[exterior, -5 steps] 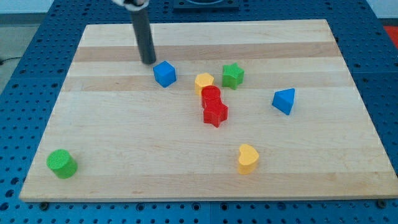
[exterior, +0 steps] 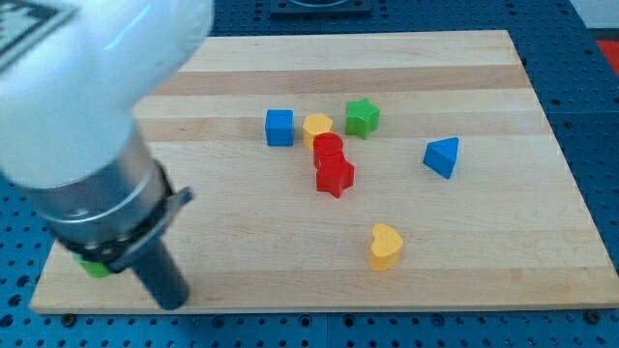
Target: Move the green circle into the red circle
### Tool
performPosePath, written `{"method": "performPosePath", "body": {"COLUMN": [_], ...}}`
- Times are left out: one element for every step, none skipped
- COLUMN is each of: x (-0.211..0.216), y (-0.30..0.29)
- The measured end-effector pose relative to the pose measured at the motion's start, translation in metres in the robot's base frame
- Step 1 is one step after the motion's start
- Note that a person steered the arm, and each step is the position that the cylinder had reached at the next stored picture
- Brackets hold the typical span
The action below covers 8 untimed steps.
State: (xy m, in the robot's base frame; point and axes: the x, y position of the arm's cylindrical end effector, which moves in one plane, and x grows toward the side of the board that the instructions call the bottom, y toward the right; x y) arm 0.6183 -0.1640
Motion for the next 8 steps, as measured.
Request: {"method": "performPosePath", "body": {"x": [-0.001,-0.012,-0.028,-0.040,-0.058,-0.085,-0.095,-0.085], "y": [-0.089,-0.121,-0.085,-0.045,-0.028,-0.027,-0.013,-0.011]}}
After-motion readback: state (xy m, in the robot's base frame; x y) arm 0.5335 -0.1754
